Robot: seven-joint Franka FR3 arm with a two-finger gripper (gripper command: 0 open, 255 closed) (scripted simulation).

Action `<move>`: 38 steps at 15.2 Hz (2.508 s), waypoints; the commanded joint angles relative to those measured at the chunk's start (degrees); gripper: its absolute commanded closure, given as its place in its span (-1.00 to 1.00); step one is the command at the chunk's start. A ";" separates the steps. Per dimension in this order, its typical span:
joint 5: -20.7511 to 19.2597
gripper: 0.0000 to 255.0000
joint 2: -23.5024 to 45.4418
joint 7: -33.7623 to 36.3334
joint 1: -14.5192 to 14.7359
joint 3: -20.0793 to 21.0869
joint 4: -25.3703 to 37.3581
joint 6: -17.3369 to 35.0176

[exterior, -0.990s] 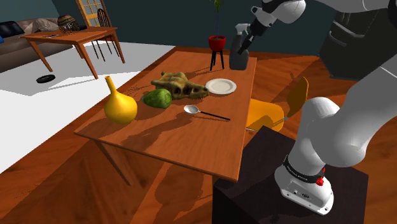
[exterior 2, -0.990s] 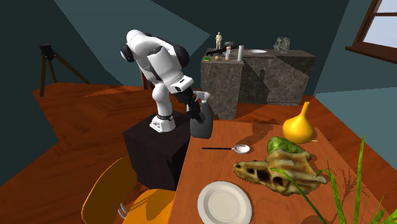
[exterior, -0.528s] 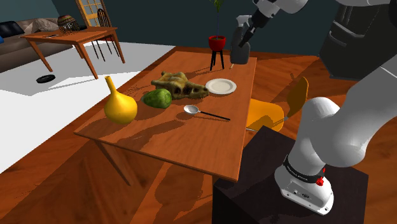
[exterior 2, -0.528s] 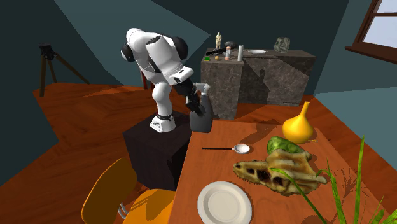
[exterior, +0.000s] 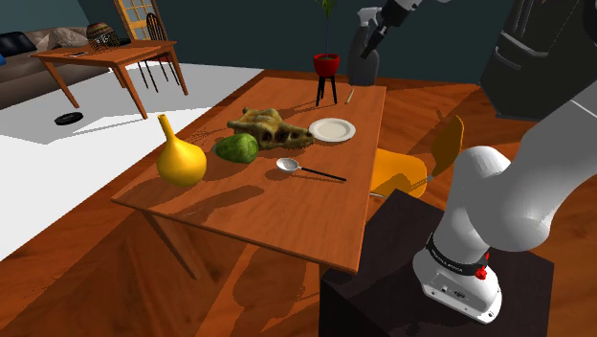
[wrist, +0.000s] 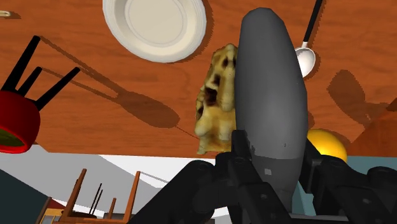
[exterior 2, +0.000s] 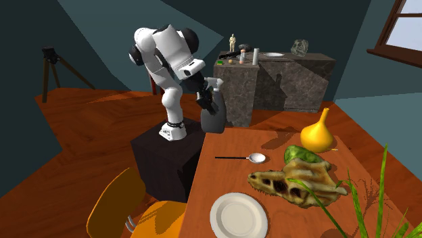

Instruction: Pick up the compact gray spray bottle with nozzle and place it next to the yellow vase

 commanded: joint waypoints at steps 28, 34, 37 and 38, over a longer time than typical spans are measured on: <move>3.09 1.00 11.87 23.66 7.07 18.07 5.60 6.53; 5.64 1.00 19.14 28.26 9.77 20.34 11.08 7.69; 7.24 1.00 23.42 30.29 10.86 21.21 14.93 7.68; 7.82 1.00 24.95 30.93 11.17 21.48 16.39 7.57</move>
